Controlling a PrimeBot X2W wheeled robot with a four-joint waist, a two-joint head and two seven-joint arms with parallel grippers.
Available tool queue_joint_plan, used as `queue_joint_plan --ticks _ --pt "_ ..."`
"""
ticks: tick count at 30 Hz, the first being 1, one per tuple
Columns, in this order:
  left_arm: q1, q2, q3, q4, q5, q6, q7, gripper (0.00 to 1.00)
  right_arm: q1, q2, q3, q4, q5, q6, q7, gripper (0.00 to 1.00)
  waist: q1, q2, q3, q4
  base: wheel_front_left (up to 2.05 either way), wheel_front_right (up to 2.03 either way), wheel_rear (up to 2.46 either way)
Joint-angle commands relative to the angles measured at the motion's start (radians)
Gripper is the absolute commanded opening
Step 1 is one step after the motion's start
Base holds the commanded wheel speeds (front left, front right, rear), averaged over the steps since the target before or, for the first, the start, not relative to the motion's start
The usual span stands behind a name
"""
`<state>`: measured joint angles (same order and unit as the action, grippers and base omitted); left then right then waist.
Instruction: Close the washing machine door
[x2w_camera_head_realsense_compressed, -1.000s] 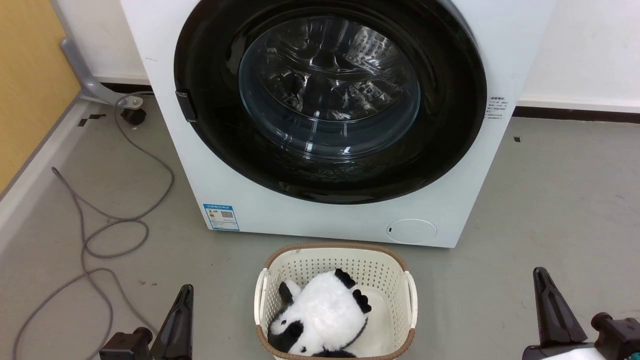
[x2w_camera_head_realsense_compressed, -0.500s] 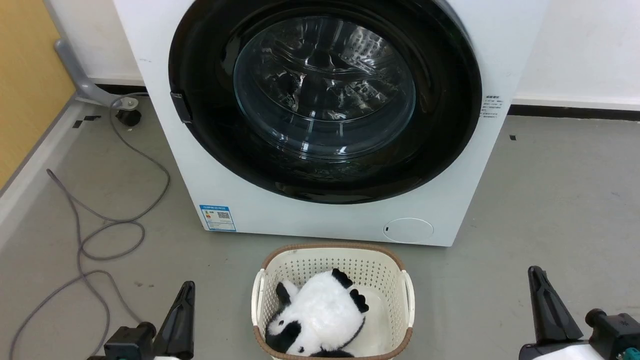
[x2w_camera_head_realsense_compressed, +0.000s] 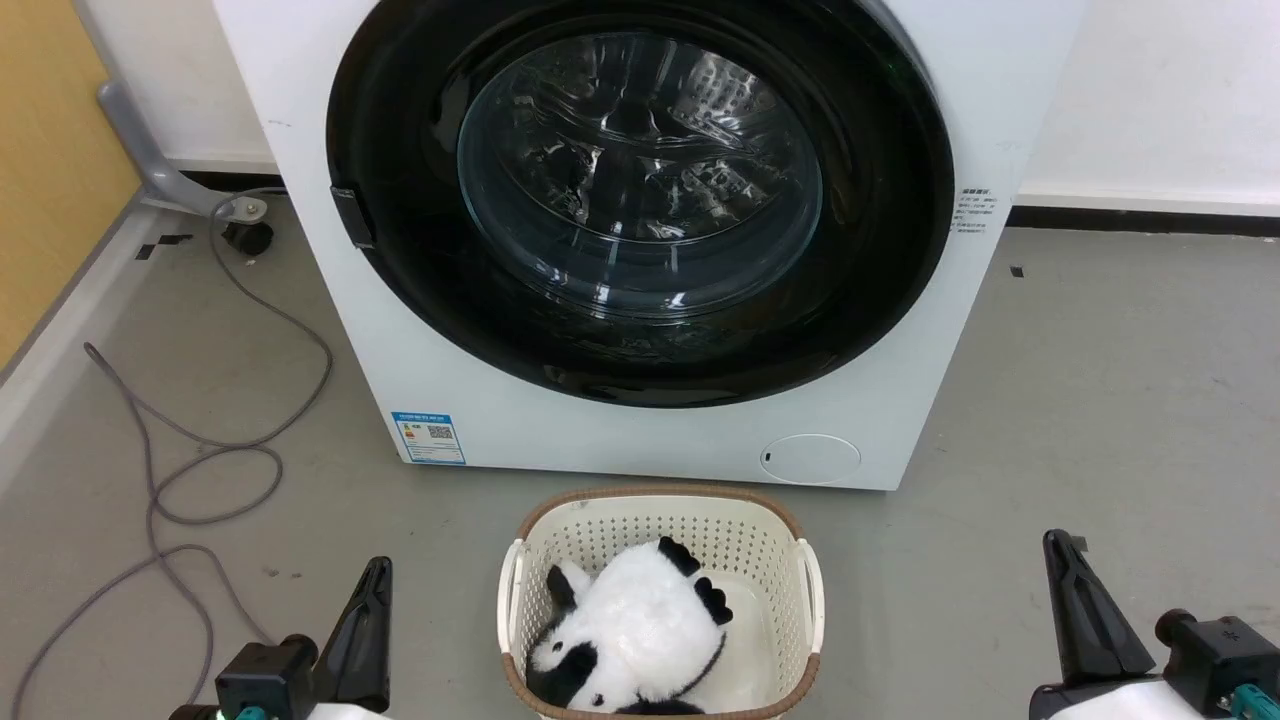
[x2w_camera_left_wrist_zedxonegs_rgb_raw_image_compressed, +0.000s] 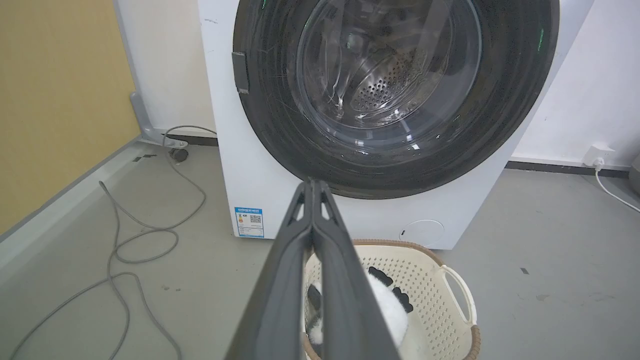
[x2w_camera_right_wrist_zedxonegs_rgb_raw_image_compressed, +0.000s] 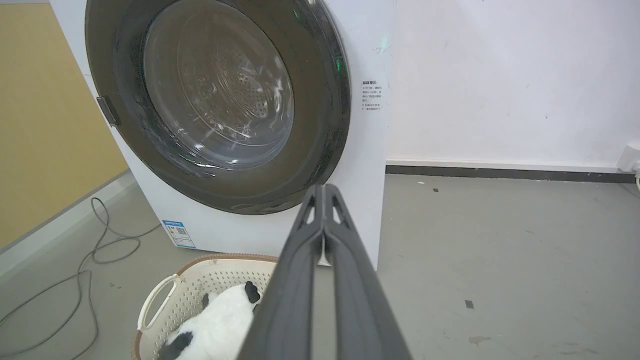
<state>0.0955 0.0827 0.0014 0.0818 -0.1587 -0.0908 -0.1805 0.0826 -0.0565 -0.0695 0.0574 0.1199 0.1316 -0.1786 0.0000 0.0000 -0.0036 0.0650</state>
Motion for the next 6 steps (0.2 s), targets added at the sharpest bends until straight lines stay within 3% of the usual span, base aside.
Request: queue_joint_plan --ticks 1,6 --pt "-0.019 -0.002 0.0 -0.007 0.013 0.005 0.006 0.0 -0.018 0.002 0.003 -0.006 -0.013 0.0 0.003 0.0 0.0 0.0 0.0 -0.001 0.0 0.0 0.0" --pt "-0.023 -0.004 0.0 -0.011 0.021 0.01 0.016 0.0 -0.022 0.002 0.006 -0.009 -0.019 0.0 0.013 0.0 0.0 0.0 0.0 -0.004 0.0 0.0 0.0"
